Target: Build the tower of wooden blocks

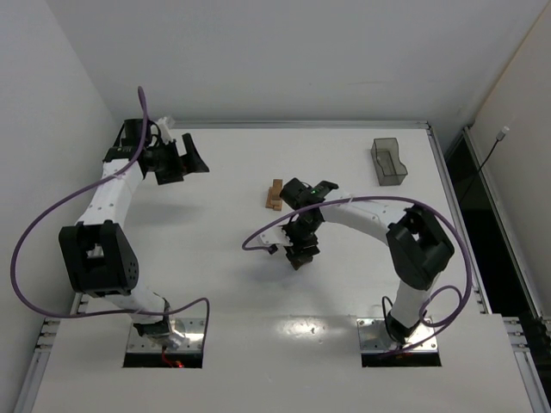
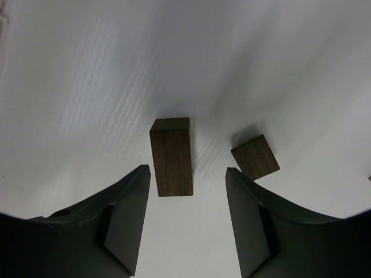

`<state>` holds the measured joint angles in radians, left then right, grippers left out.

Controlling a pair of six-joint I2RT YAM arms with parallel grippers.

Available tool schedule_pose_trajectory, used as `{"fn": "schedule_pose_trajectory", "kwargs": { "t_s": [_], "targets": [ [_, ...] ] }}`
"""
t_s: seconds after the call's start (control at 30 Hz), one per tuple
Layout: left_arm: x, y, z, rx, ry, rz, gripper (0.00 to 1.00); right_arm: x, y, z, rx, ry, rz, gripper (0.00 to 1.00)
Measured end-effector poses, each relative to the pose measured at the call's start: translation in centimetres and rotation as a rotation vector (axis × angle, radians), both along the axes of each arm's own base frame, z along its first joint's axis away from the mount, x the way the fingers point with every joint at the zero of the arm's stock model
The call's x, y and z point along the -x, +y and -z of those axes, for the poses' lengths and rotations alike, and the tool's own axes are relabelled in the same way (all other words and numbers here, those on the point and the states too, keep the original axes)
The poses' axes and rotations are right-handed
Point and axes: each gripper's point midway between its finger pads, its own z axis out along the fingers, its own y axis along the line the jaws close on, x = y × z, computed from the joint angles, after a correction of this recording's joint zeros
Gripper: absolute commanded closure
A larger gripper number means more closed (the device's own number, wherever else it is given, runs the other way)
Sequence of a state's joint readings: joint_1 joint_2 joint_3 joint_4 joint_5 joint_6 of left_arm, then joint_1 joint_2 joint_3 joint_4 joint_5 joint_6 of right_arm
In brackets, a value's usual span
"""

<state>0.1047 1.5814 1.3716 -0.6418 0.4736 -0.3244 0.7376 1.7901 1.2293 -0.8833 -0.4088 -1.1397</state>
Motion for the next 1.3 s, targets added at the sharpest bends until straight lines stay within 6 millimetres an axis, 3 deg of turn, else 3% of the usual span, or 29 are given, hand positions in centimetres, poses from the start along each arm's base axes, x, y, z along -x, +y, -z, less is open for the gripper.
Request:
{"fn": "schedule_pose_trajectory", "kwargs": {
  "t_s": [0.23,0.57,1.03,1.3],
  "targets": [
    [0.0,-0.2,0.3,0.011,0.009,0.007,0.0,-0.8,0.0,0.7,0.014,-0.023,0.01,0.5],
    [-0.2,-0.4,0.8,0.028,0.022,0.013,0.0,-0.4,-0.6,1.1,0.045,-0.007,0.004,0.5],
    [-0.5,-0.6,0.9,0.048,0.023,0.009,0.0,1.7,-1.3,2.5,0.086,0.03,-0.026,0.5],
    [-0.5,-0.8,0.8,0.054,0.022,0.013,0.0,0.8,-0.7,2.8,0.067,-0.008,-0.007,0.5]
  ]
}}
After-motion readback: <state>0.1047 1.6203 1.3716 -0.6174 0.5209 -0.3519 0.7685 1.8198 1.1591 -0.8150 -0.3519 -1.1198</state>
